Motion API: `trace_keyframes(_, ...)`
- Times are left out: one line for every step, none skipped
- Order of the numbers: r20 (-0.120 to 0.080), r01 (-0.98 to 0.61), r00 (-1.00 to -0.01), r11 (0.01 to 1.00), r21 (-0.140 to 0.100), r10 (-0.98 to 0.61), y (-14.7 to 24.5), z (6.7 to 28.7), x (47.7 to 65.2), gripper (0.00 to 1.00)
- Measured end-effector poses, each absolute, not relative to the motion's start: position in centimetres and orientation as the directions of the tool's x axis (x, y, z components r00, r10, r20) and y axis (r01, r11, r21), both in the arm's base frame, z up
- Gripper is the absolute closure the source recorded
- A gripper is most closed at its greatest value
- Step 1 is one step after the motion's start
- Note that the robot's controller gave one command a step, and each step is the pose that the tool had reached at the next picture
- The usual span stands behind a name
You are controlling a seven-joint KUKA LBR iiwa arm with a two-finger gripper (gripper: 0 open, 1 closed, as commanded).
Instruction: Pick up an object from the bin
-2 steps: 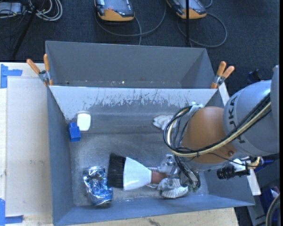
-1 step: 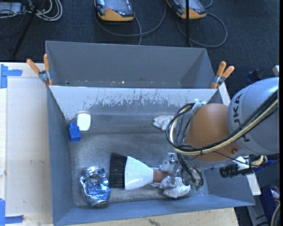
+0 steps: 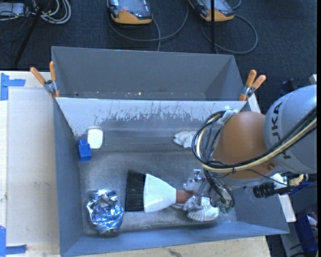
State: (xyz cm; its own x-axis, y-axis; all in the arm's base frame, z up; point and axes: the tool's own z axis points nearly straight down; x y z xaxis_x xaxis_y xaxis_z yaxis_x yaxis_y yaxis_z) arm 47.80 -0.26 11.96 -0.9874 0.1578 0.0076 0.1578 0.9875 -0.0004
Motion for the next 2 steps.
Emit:
trace_keyframes(0.0,0.157,-0.988,0.988,0.001,0.157,-0.3,13.5,47.9,1.0)
trace_keyframes(0.006,0.157,-0.988,0.988,0.0,0.157,-0.3,14.5,47.8,1.0)
